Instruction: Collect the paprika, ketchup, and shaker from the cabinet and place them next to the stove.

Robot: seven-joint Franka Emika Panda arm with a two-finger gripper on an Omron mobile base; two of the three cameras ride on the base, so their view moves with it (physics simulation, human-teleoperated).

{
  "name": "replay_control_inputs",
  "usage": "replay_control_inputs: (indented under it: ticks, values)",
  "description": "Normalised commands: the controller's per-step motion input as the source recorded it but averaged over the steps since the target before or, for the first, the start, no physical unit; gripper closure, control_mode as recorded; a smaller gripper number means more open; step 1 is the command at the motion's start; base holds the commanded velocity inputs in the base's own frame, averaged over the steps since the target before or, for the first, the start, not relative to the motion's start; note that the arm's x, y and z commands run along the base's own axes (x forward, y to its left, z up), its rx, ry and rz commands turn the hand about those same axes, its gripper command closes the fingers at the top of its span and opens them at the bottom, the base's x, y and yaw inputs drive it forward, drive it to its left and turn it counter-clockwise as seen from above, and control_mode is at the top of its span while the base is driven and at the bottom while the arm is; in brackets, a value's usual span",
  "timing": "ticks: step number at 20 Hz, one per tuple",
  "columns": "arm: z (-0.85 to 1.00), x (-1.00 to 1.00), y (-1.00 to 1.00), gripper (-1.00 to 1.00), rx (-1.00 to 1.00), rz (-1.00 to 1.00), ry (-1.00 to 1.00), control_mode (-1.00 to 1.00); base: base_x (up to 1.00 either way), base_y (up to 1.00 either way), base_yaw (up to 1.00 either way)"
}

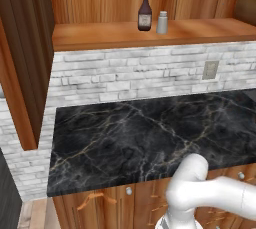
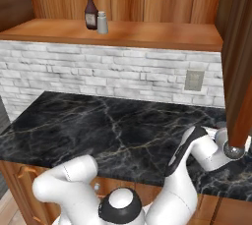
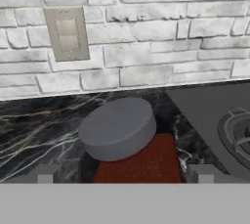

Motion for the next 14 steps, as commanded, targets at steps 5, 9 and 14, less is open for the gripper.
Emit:
replay_control_inputs:
  ticks: [5,9,14]
  values:
    - [0.40,-0.02,0.18,-1.00,-0.05,0.00,-0.11,-1.00,0.00,0.00,0.00]
    - [0.52,-0.01,0.00,-1.00,-0.03,-0.02,-0.15,-1.00,0.00,0.00,0.00]
    - [0.53,-0.26,0.01,-1.00,-0.05,-0.02,-0.17,-1.00,0.00,0.00,0.00]
